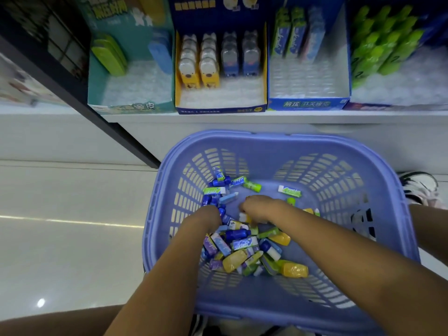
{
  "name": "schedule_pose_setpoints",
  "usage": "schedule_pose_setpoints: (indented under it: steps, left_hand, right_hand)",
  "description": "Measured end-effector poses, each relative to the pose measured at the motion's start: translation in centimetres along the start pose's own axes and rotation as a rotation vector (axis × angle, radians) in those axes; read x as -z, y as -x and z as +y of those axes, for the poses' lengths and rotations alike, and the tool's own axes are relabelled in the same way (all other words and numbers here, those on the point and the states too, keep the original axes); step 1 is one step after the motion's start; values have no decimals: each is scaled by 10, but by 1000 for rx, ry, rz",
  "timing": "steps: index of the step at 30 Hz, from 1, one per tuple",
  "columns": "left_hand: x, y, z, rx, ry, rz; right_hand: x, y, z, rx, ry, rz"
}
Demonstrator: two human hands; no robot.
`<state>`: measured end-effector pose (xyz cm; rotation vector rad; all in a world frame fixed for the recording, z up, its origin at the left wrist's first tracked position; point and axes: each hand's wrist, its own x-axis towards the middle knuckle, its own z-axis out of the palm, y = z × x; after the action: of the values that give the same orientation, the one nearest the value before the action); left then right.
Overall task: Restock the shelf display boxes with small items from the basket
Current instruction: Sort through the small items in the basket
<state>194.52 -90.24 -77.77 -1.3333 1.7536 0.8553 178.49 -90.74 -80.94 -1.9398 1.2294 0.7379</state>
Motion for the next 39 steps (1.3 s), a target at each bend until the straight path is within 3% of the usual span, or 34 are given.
schedule_pose_setpoints:
  steps: [6,9,11,13,15,17,22,27,30,35,39]
  left_hand:
    - [5,9,4,16,13,19]
    - [21,20,9,-1,72,96]
    - [32,29,11,-74,348,132]
    - [42,44,16,-200,820,79]
    - [50,60,25,-354,1200,-5]
    - [58,71,31,-479,1418,-3]
    - [84,97,32,-557,1497,143]
    - [105,120,25,-623,1571,241]
    - [114,131,19,-674,1634,330]
    - [127,139,5,-621,1862,511]
    - [131,140,-15,-580,2091,635]
  right_hand:
    - [-18,27,26,5,-98,42]
    - [-9,36,36,-24,-485,208]
    - [8,49,39,11,-844,252]
    - [31,65,36,89,-1116,286]
    - [53,81,29,185,-1302,354]
    - [75,98,22,268,-1390,423]
    - [118,137,5,314,-1418,554]
    - [147,160,-10,405,-1619,637]
    - [163,166,-21,462,-1591,691]
    - [198,163,-38,164,-797,1058]
    - [224,143,-63,137,-522,1259]
